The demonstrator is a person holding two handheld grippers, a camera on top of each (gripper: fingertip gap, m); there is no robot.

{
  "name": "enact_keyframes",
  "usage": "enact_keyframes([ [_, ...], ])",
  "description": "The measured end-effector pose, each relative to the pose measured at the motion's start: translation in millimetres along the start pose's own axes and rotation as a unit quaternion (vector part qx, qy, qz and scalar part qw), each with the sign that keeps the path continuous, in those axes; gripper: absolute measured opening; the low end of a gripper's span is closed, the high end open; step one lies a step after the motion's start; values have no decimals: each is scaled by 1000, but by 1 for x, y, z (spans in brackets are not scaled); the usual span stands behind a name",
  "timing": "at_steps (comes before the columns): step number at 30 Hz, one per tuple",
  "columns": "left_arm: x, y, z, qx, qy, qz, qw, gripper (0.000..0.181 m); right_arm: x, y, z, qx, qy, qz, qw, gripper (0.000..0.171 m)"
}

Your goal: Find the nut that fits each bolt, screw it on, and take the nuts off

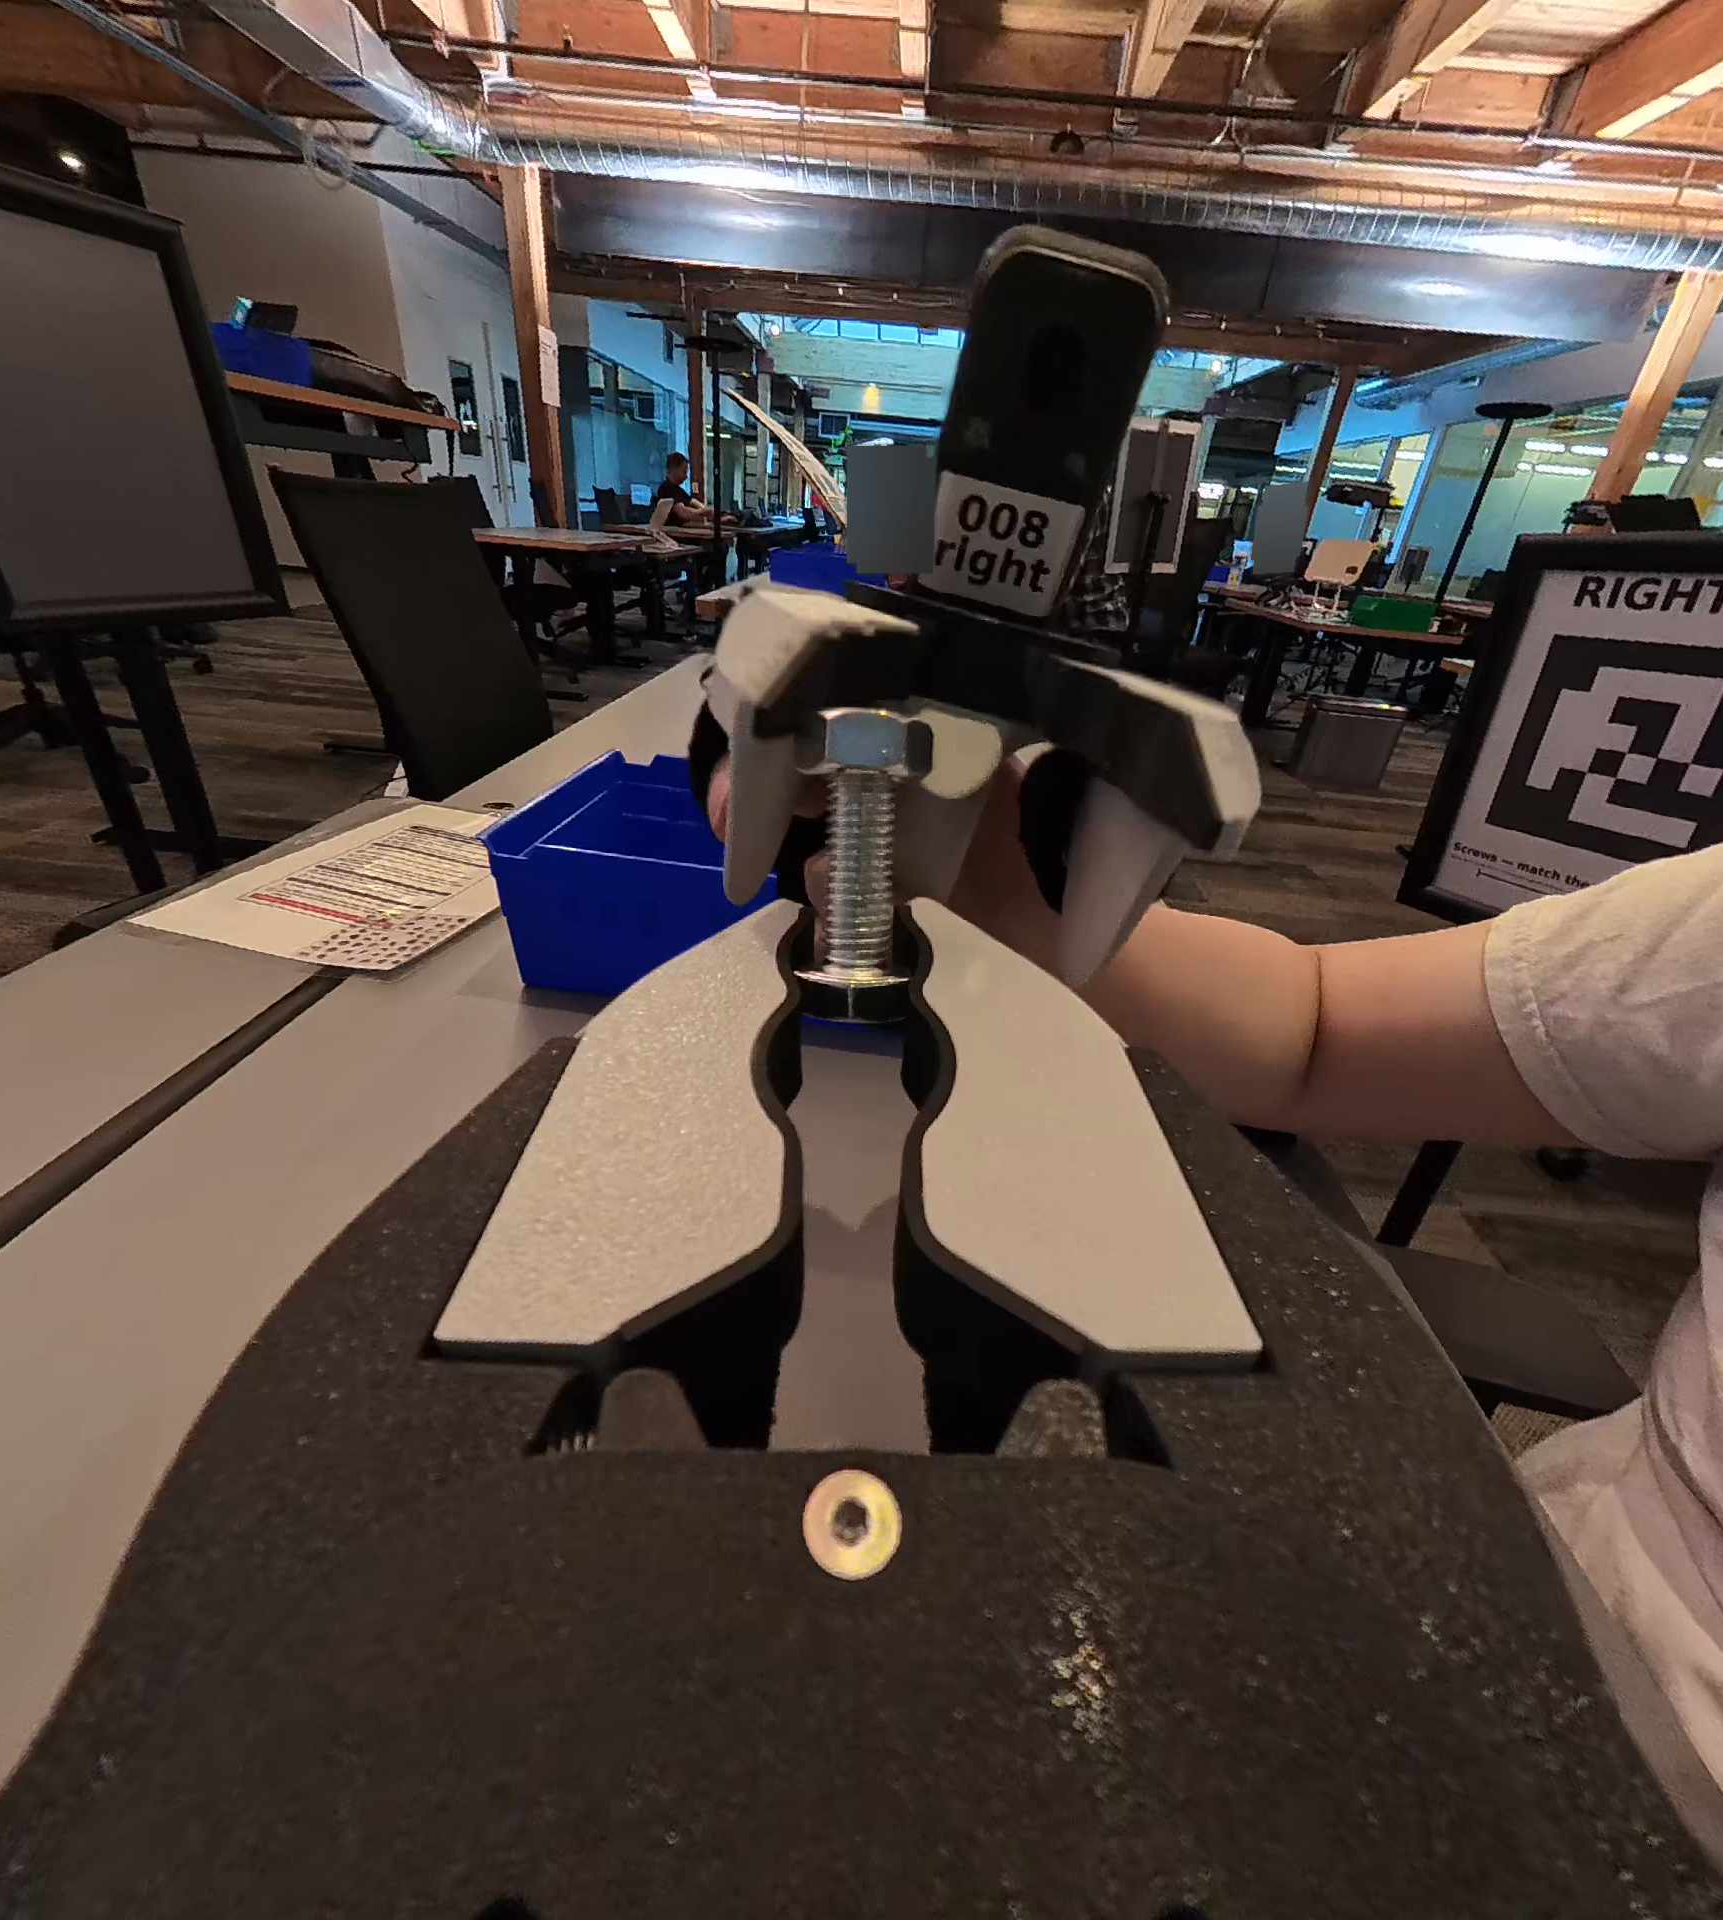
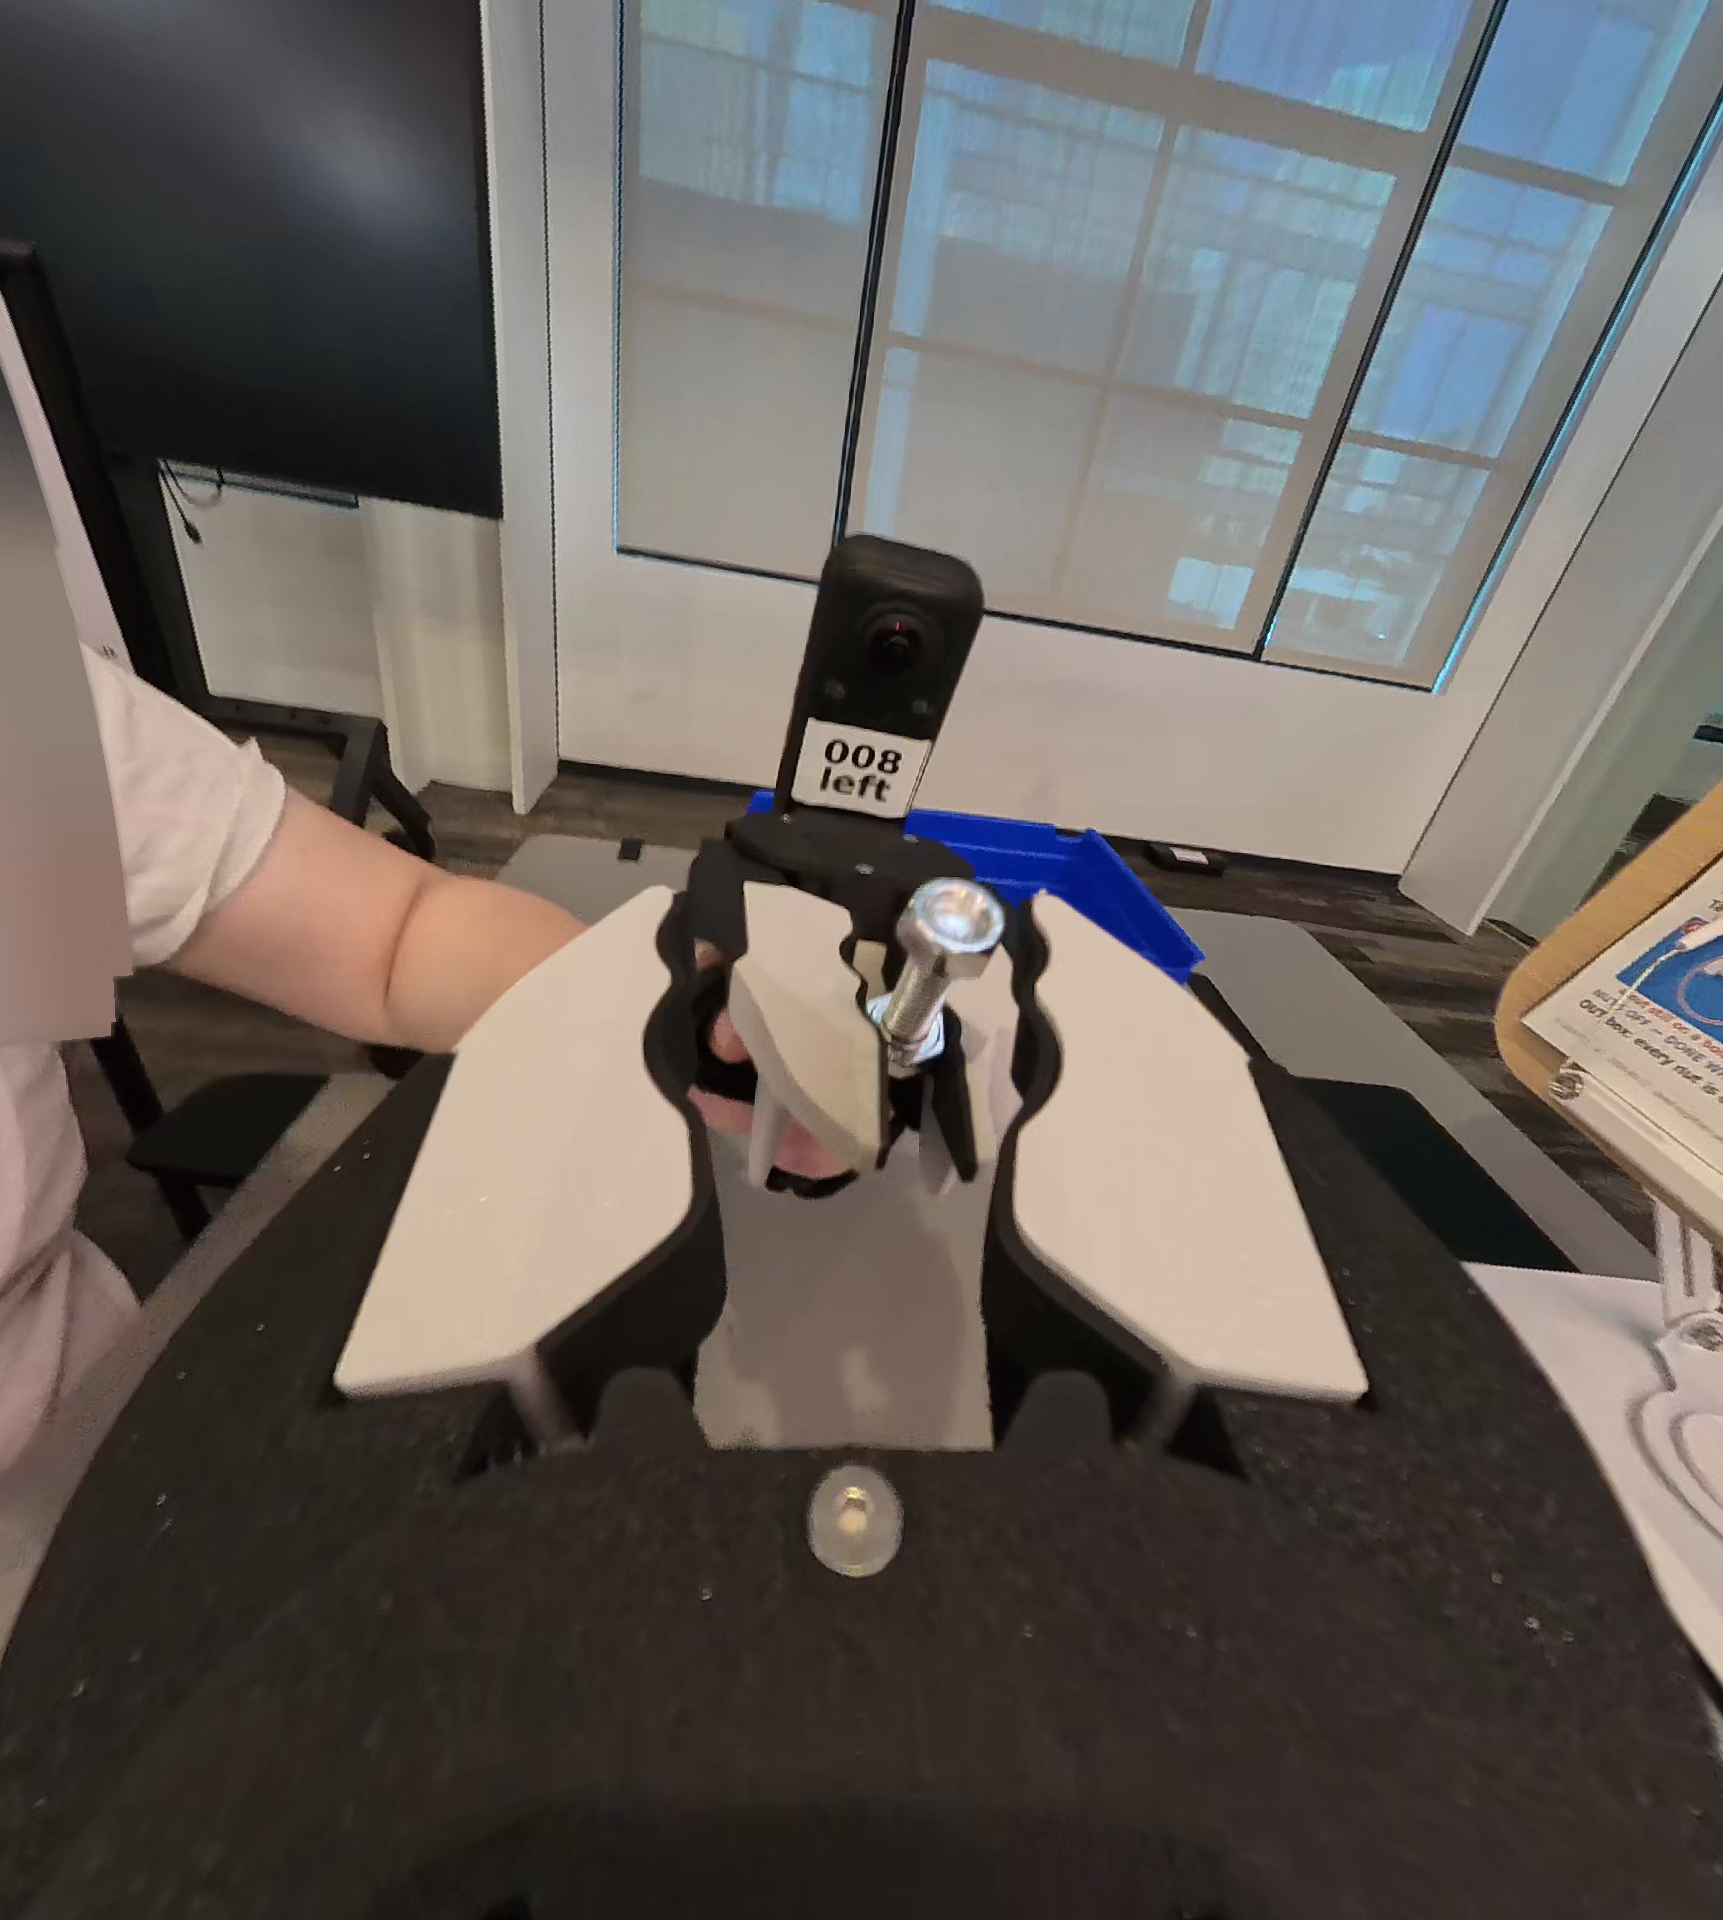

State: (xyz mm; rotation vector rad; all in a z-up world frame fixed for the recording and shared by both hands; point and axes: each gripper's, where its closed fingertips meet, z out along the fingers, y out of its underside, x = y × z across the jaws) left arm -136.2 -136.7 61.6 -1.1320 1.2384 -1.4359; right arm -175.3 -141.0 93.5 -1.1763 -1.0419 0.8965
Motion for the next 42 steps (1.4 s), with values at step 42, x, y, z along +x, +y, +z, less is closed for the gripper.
enact_keyframes([
  [42, -6, -7, -6, 11, -11, -5, 1000, 14, 3, 1, -3, -23, 21, -18, 999, 52],
])
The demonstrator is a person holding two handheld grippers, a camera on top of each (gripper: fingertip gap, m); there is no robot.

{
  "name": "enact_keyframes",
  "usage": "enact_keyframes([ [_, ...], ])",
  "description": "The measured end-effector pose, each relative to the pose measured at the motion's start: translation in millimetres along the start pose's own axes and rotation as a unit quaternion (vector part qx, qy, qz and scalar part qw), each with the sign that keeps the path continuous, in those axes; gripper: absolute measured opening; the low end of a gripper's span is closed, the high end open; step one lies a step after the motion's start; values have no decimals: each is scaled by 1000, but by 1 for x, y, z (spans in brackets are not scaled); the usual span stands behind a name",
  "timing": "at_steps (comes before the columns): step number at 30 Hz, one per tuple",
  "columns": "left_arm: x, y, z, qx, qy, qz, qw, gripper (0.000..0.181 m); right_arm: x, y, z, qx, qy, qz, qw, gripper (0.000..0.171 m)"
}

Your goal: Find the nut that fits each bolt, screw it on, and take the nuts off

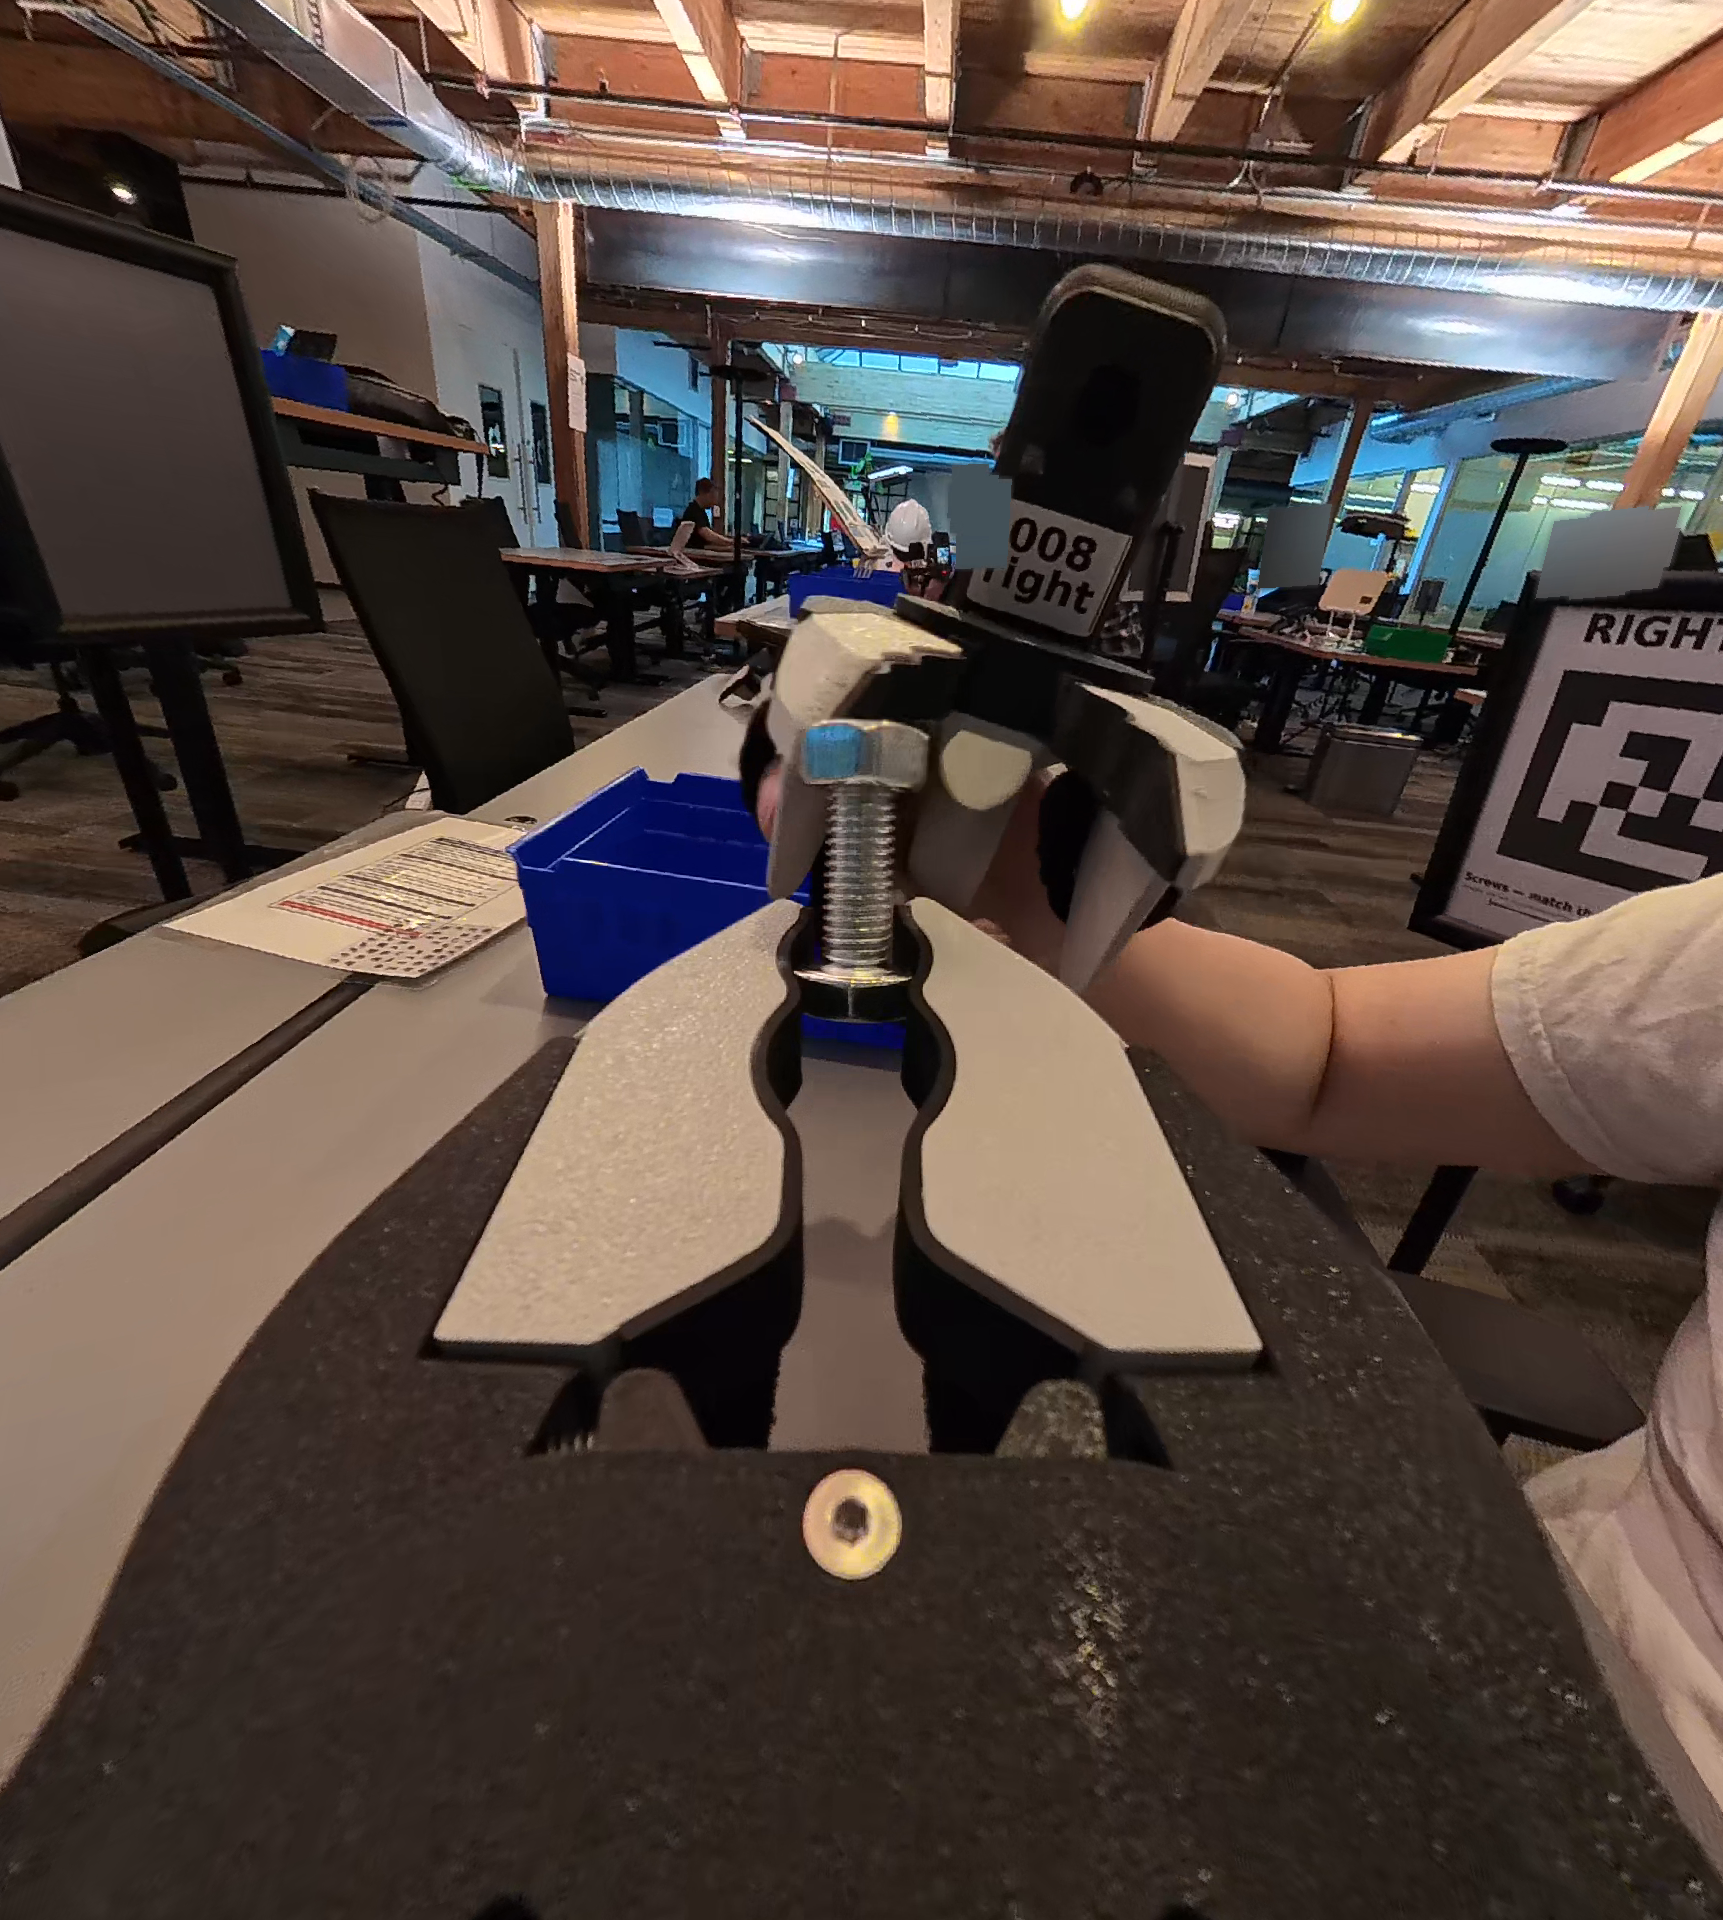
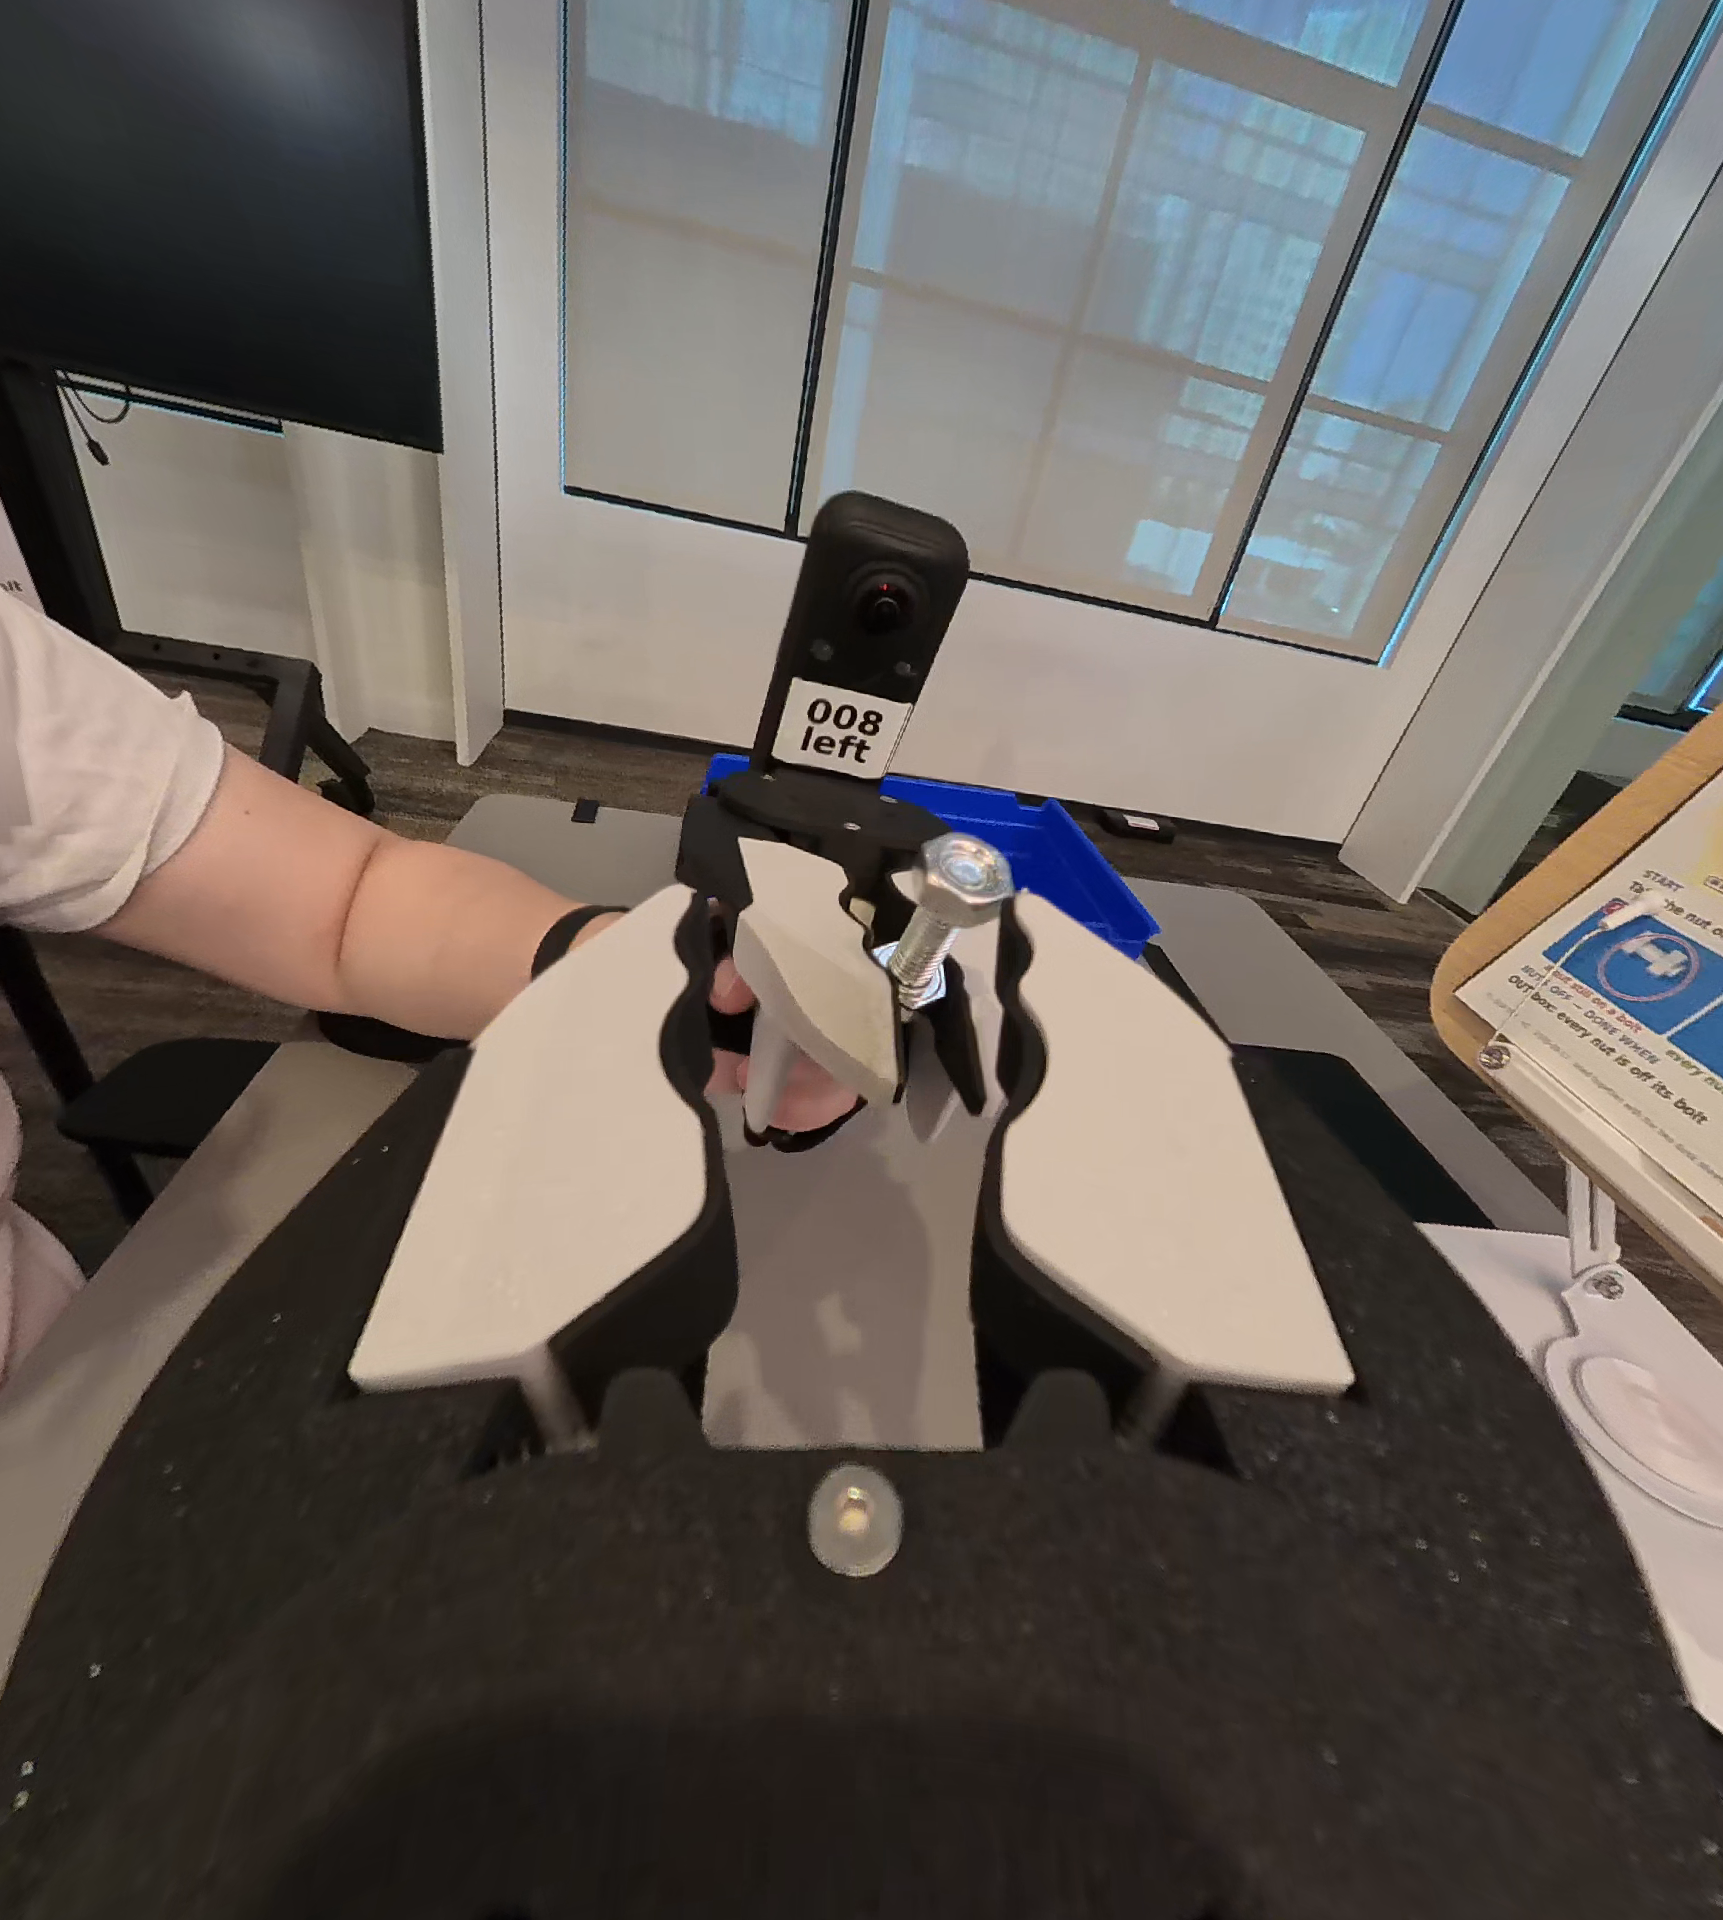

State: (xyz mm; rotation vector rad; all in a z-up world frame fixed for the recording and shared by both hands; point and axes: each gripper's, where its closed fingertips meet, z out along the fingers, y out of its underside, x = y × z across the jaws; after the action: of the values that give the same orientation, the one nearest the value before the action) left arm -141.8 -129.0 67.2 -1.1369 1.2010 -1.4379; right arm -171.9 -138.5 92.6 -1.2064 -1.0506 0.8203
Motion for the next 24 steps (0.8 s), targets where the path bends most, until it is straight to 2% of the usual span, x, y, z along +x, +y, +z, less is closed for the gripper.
enact_keyframes([
  [10, 0, 4, 2, -5, -2, -1, 1000, 14, -1, -4, 5, 19, 1, 23, 1000, 59],
  [14, -5, -1, -3, 7, -7, -9, 1000, 13, 1, -6, -3, 23, -10, 28, 999, 46],
  [19, 0, 4, 2, -3, 6, -11, 1000, 14, 8, -3, 1, 32, 15, 27, 999, 58],
  [24, -1, 3, 2, -4, -1, -4, 1000, 14, -1, 1, 6, 17, 1, 11, 1000, 60],
])
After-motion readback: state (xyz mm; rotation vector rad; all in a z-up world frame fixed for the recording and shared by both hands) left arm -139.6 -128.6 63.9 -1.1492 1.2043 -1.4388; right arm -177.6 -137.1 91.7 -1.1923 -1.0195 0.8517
